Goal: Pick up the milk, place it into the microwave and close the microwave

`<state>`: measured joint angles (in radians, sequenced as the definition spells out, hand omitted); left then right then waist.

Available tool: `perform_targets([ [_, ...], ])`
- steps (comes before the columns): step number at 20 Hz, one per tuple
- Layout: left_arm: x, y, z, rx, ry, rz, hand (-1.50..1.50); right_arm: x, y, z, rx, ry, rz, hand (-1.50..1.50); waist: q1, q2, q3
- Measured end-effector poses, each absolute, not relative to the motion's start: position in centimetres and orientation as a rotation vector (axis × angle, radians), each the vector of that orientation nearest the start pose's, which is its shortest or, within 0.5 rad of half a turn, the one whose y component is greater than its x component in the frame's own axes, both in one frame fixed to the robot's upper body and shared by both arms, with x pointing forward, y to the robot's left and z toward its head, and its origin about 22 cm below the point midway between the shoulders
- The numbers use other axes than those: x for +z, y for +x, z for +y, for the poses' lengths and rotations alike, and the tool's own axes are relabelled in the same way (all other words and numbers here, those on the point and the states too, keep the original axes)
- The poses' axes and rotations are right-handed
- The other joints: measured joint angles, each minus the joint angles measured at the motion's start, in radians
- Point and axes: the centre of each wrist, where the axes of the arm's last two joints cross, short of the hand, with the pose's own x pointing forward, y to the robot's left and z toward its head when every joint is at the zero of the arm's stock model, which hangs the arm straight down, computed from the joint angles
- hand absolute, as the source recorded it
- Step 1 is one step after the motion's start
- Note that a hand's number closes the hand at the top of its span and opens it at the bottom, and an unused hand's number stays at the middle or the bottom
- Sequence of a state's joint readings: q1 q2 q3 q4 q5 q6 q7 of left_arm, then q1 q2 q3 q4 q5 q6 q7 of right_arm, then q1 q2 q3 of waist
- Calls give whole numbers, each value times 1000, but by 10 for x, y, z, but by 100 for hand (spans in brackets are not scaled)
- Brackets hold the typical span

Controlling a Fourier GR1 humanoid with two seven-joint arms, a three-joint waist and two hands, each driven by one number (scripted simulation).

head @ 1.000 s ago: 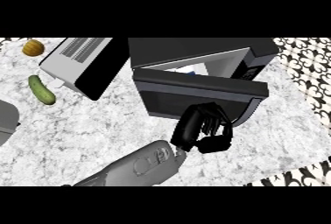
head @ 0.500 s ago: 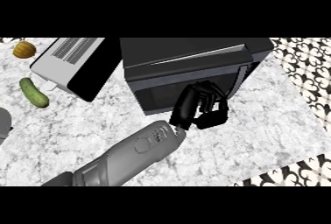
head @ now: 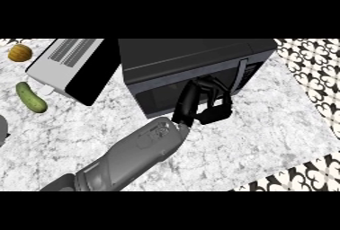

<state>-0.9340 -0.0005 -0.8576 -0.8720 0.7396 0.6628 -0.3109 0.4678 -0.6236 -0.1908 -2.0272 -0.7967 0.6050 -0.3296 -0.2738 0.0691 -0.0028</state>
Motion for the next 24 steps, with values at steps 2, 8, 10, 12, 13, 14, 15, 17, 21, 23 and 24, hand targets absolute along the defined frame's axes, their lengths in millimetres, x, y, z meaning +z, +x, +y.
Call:
perform_targets([
  [2,51,331,-9,-263,-216,-1736,150,106,137,-370,283,585,-1934,-150,-2,1,0],
  [8,49,331,-9,-227,-222,-1753,150,111,139,-370,304,616,-1935,-150,-8,1,2],
  [10,48,331,-9,-221,-222,-1766,150,113,140,-370,321,633,-1932,-150,-9,2,2],
  [12,48,331,-9,-215,-228,-1776,150,116,142,-370,335,646,-1937,-150,-9,4,2],
  [13,48,331,-9,-210,-226,-1779,150,117,142,-369,339,656,-1936,-150,-10,4,2],
  [14,47,330,-9,-204,-224,-1786,150,118,142,-369,344,665,-1936,-150,-12,5,1],
  [15,47,330,-9,-198,-222,-1791,150,119,143,-368,350,674,-1936,-150,-14,6,1],
  [17,46,331,-8,-186,-218,-1800,150,120,143,-368,357,688,-1933,-150,-18,6,1],
  [21,45,331,-8,-165,-207,-1819,150,123,143,-366,374,719,-1929,-150,-25,7,2],
  [23,44,330,-8,-158,-207,-1830,150,126,144,-366,388,726,-1927,-150,-27,9,1],
  [24,44,331,-7,-151,-203,-1833,150,126,144,-366,391,731,-1926,-150,-30,8,1],
])
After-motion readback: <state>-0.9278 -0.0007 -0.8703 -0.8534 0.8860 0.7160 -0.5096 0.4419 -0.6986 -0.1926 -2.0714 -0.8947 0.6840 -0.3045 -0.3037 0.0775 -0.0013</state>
